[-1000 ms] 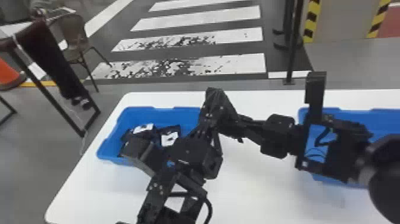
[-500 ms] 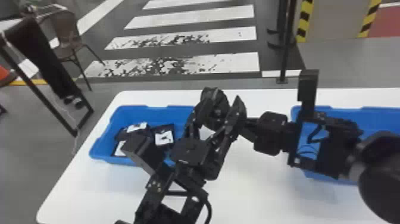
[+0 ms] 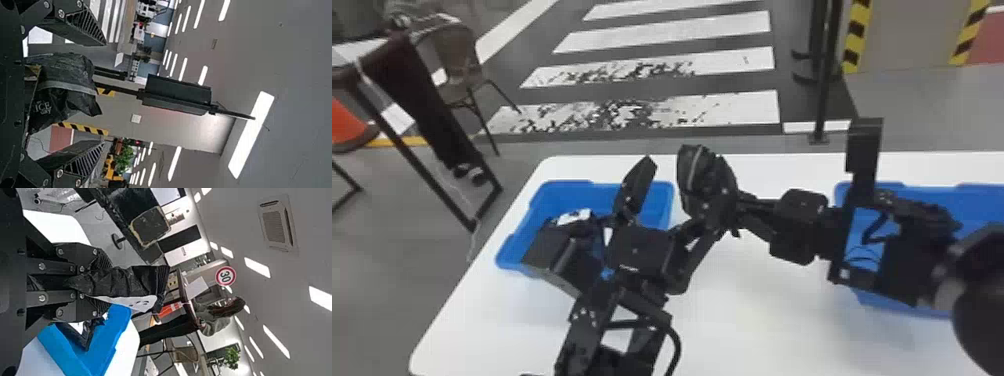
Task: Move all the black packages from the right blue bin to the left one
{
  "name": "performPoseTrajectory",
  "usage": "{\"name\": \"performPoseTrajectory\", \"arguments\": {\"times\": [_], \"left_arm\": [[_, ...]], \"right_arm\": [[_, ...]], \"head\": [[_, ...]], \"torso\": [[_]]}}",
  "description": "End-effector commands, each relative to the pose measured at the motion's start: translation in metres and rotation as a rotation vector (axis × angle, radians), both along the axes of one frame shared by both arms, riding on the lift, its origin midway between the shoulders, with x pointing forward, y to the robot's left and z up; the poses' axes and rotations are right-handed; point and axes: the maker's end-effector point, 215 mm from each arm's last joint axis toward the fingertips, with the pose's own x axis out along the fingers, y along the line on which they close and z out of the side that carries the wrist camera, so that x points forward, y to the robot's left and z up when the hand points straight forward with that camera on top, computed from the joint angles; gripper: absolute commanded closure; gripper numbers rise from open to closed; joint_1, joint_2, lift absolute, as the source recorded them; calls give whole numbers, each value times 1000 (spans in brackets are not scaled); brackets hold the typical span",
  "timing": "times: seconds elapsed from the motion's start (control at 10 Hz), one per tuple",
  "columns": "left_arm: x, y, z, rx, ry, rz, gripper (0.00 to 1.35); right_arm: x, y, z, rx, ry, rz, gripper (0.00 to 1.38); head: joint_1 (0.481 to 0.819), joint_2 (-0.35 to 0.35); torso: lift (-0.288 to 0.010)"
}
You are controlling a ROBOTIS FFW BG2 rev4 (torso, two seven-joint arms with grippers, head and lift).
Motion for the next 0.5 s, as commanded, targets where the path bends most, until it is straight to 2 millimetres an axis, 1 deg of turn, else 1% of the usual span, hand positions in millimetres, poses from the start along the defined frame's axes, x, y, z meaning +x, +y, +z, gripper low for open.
{"name": "performPoseTrajectory", "arguments": {"times": [0.0, 0.2, 0.4], "left_arm": [[2, -2, -5, 39, 26, 6, 180], [7, -11, -18, 68, 87, -14, 176], [10, -16, -20, 58, 100, -29, 176]], "right_arm": [[-1, 1, 1, 3, -2, 1, 1181], [0, 0, -2, 2, 5, -1, 1181], [-1, 1, -3, 1, 10, 0, 1181]], "head": [[676, 267], [680, 264], [689, 250]], "torso": [[-178], [-178], [-178]]}}
